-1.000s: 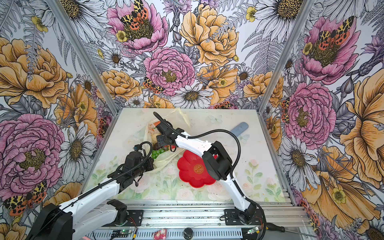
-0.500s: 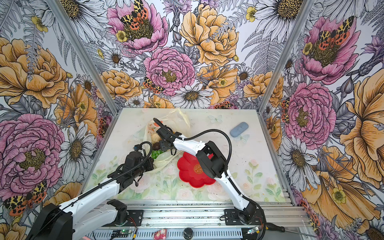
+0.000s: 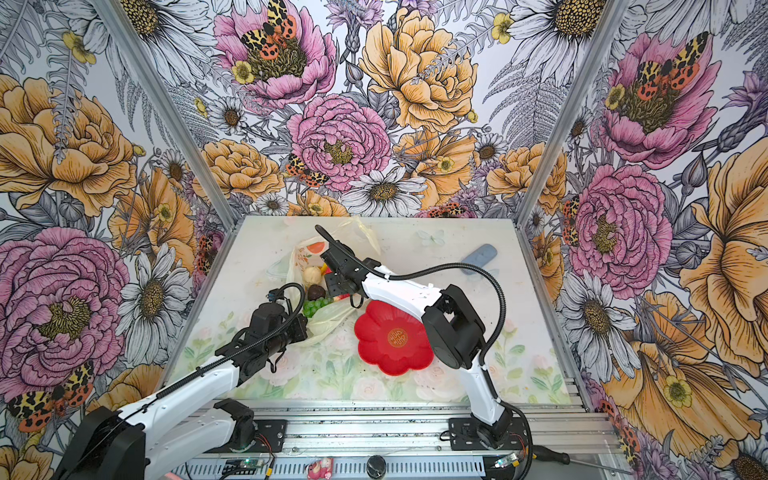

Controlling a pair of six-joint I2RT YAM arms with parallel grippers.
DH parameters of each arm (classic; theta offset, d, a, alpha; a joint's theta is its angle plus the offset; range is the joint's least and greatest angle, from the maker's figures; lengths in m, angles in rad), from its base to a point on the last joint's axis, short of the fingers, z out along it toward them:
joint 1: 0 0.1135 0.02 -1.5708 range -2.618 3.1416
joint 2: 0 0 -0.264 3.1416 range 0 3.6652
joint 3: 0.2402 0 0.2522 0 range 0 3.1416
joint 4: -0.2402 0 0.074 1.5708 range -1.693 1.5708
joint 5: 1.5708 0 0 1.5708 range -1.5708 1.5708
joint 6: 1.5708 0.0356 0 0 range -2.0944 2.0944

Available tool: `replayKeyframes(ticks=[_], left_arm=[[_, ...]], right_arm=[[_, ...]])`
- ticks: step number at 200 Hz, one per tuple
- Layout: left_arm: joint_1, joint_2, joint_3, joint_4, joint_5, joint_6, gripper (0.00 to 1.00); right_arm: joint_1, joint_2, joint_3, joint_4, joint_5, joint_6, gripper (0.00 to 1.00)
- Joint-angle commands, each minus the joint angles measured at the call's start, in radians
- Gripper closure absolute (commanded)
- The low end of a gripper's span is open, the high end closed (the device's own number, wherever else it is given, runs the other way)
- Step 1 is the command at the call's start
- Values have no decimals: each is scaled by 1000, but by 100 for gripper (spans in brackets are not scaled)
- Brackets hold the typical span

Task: Take the fake fruits out of the plastic bag
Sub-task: 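Lift the red apple out and carry it over the red plate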

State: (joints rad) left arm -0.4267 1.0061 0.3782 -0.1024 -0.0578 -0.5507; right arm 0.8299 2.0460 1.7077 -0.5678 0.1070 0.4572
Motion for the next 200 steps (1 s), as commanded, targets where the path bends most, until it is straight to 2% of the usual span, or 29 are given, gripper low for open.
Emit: replayKeyframes(ticks=[1,48,90,129,161,200], left_arm=[[10,4,-2,29,20,-1,100],[12,9,-1,28,19,-2,100],[11,11,-1,29,21,0,100],[11,11,0,30,23,-1,100],[11,12,1,29,26,1,100],[11,12,0,28,28,0,100]], right_arm=[[1,-128,-109,-15,-7,-17,44],[0,-344,-344,-135,-5,-8,45],[-2,-445,-470,-280,-5,21,47],[-2,-457,-514,-404,-25,41,49],[-2,-422,-491,-542,-3,38,50],[-5,-387,-471,-629,2,20,50]])
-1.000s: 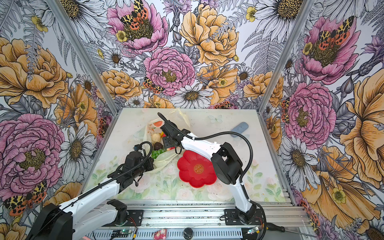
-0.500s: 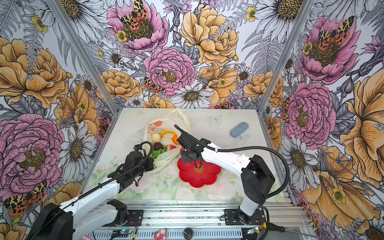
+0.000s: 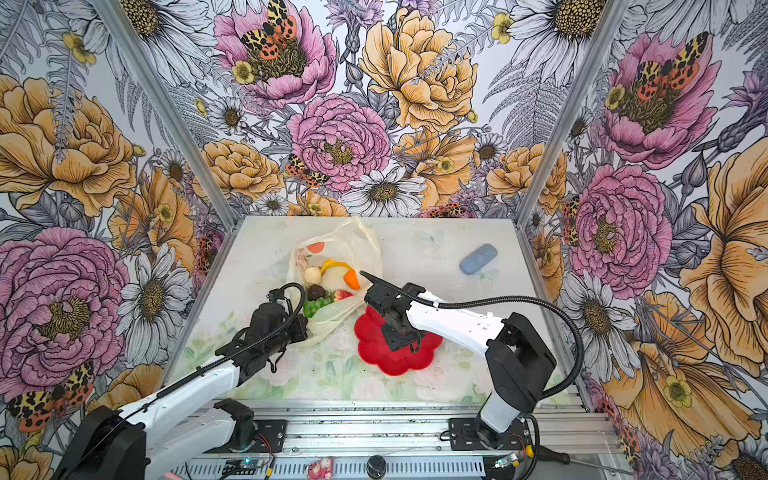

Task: Take the fake fruits out of the plastic bag
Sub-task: 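Lift the red apple out and carry it over the red plate, then lower the apple onto the red plate and open the right gripper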

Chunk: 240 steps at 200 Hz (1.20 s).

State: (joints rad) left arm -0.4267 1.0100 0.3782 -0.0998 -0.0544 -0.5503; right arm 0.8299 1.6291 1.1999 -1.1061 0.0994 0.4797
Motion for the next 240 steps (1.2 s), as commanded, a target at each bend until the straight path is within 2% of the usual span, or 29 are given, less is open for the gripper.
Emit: replayKeyframes(ticks=[1,92,100,158,189,208,240], left_arm=[[12,8,1,25,24,0,100],[11,4,-1,23,24,-1,100],[11,1,-1,22,22,-2,100],[11,0,0,22,22,-1,100],[11,6,-1,24,22,0,100],[11,5,-1,25,21,0,100],[12,5,0,24,21,0,100]], right_arm=[[-5,32,36,-92,10,-3,50],[-31,135,109,-146,29,-63,48],[-62,147,116,-145,28,-73,48],[-77,216,162,-171,1,-122,47],[-90,239,178,-177,6,-137,42],[-98,247,189,-177,17,-143,36],[-104,252,209,-178,26,-154,34]])
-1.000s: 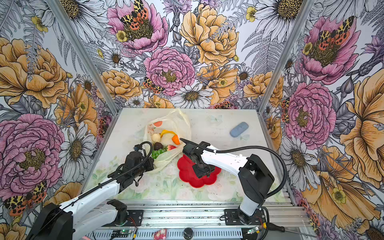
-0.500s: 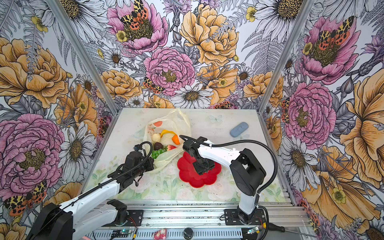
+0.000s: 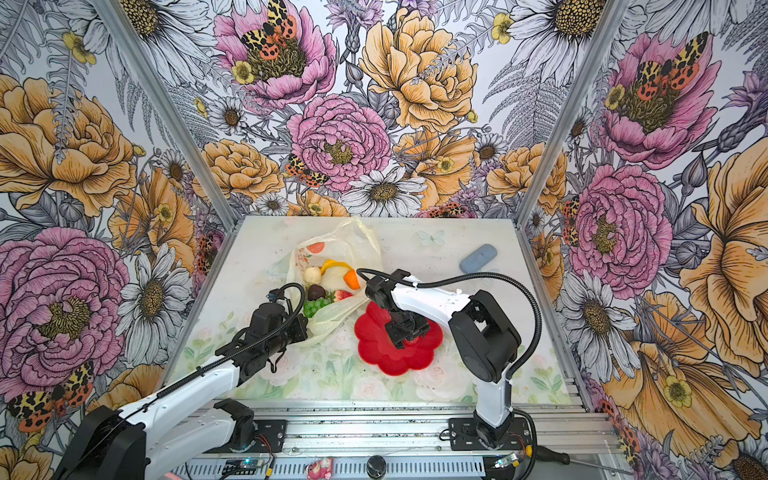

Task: Take the fake fruits out of the plastic bag
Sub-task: 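Lower the apple onto the red plate and open the right gripper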

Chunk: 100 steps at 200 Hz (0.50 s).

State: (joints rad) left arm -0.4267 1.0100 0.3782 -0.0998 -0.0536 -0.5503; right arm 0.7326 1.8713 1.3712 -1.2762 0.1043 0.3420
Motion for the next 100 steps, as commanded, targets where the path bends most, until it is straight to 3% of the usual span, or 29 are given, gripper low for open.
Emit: replayKeyframes(ticks=[1,100], left_arm=[[12,4,-1,25,20,0,100],[11,7,0,25,20,0,100]], right_arm=[[-7,10,40,-8,21,-17,34],[-1,-81,98,-52,41,24,29]])
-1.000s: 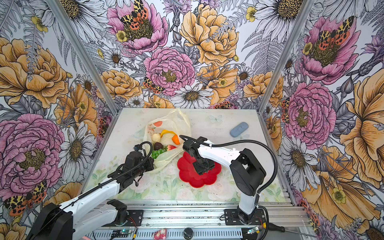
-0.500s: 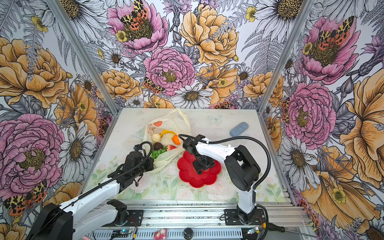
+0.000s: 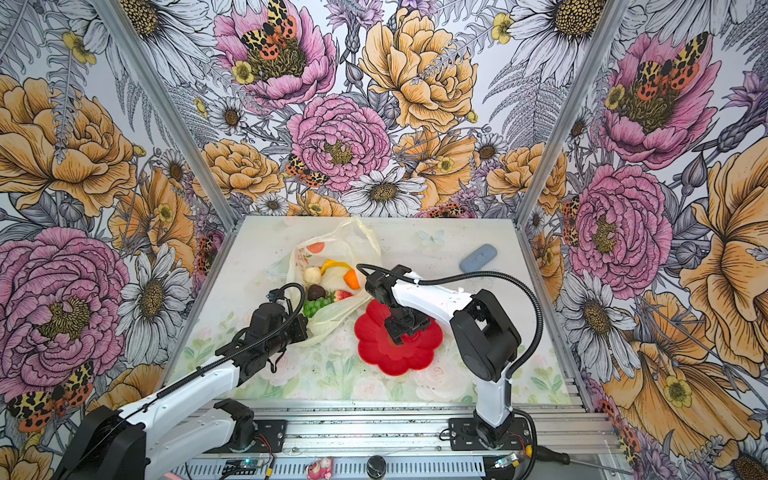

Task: Take the fake fruits out of the plastic bag
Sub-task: 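Lower the apple onto the red plate and open the right gripper, then move the right gripper back over the bag and lower it in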

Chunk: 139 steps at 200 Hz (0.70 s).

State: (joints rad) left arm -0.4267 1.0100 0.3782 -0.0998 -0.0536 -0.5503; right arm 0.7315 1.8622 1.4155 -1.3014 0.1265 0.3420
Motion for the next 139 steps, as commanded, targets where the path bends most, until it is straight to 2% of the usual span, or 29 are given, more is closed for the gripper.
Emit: replayKeyframes(ticks=[1,31,70,95,139], left_arm=[[11,6,-1,25,20,0,100],[11,6,0,25,20,0,100],[11,9,0,29,23,0,100],[12,8,2,27,23,0,100],[11,1,-1,25,23,1,100]], right_arm=[[0,-73,56,-26,18,24,29],[38,-111,132,15,35,77,29],[119,-90,237,264,51,161,31],[155,-7,305,427,29,107,32],[152,215,510,461,30,-5,33]])
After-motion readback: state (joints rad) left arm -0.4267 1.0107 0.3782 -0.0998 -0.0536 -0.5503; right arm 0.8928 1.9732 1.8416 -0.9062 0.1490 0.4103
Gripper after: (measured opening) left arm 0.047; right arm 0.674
